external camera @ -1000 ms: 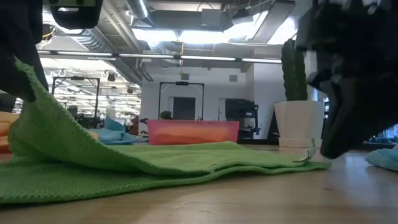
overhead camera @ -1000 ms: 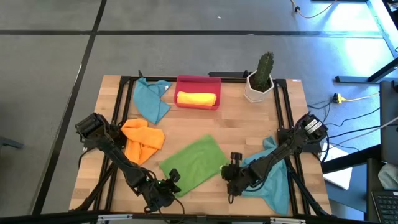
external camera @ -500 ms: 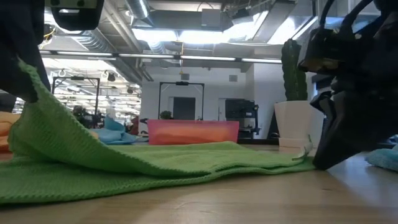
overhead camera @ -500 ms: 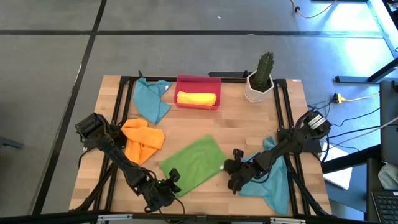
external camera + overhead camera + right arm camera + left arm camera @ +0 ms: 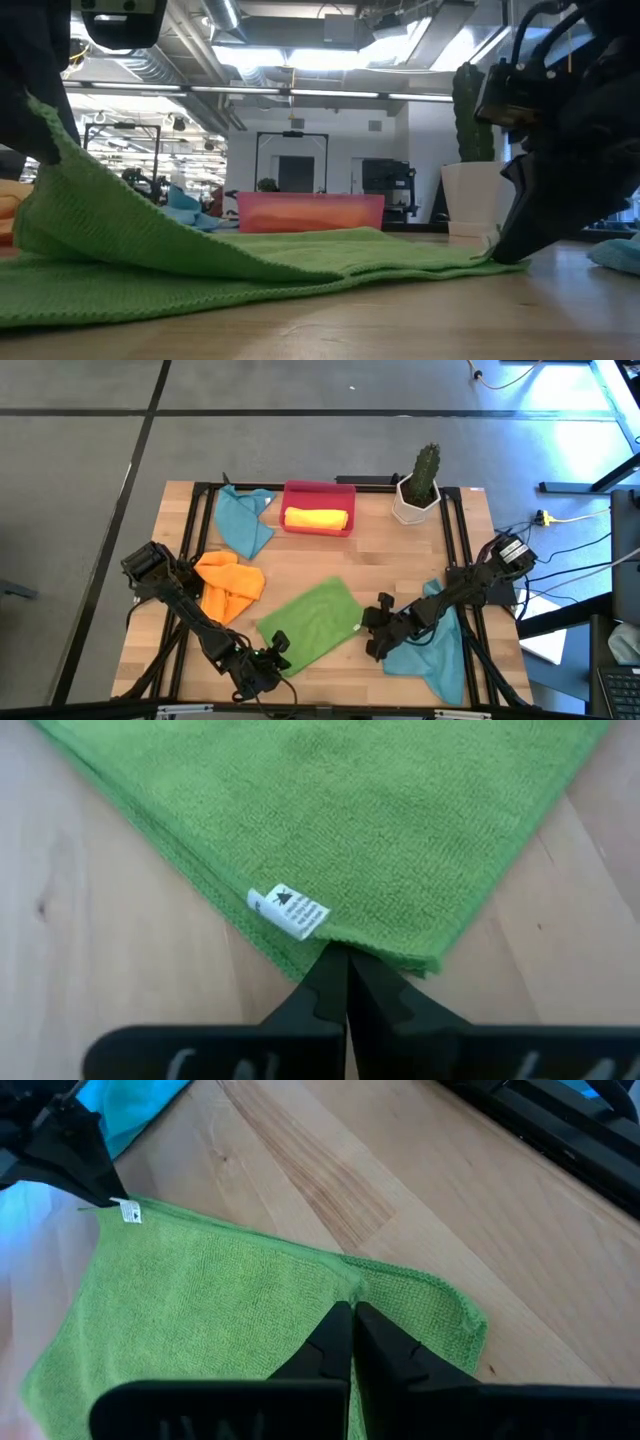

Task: Roll microfiber towels into tight, uniform cylinder then place into a basket
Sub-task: Roll the green towel

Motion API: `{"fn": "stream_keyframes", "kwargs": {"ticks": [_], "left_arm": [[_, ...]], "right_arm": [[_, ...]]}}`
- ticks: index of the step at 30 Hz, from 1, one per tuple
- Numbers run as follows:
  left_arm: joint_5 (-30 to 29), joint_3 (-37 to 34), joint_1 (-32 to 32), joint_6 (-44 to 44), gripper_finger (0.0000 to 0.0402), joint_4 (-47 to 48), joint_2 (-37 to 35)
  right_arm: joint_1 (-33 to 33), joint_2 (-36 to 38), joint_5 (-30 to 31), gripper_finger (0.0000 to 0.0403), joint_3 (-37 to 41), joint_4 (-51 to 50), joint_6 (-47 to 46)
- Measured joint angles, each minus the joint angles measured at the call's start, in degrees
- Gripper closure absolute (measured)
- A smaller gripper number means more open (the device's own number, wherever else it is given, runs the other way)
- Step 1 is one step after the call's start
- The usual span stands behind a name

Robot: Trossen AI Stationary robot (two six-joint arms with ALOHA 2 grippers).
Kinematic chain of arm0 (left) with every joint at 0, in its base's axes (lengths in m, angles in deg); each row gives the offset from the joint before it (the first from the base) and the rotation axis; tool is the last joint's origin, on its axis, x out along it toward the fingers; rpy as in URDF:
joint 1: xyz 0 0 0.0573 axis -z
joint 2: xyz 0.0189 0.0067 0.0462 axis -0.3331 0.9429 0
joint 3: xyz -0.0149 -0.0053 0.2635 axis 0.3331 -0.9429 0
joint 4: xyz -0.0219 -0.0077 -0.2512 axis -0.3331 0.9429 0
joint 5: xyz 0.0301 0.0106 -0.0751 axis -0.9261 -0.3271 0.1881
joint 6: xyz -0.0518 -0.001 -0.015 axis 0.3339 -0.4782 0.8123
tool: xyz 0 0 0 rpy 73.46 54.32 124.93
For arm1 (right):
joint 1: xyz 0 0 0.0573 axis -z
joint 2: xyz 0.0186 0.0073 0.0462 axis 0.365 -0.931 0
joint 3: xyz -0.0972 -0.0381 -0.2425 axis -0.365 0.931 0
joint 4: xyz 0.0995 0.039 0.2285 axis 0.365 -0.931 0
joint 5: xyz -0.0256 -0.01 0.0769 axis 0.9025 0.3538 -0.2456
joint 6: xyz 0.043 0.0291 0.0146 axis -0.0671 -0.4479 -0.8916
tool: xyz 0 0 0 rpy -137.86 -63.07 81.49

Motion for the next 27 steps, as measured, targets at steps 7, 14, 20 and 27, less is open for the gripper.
{"fn": "stream_keyframes", "kwargs": {"ticks": [7, 14, 20, 27], "left_arm": [[1.2, 0.0, 0.0, 0.2, 0.0401, 0.0, 0.0], [3.0, 0.0, 0.4, 1.5, 0.0401, -0.2, 0.0], [3.3, 0.0, 1.5, 1.6, 0.0401, -0.3, 0.0], [3.7, 0.0, 2.0, 3.0, 0.0401, -0.3, 0.0]], "right_arm": [[0.5, 0.2, -0.1, 0.0402, 3.5, 5.5, -1.3], [0.5, 0.2, -0.1, 0.0402, 3.7, 5.5, -1.8], [0.5, 0.1, -0.3, 0.04, 3.7, 5.4, -1.9], [0.5, 0.0, -0.4, 0.0399, 3.7, 5.4, -1.9]]}}
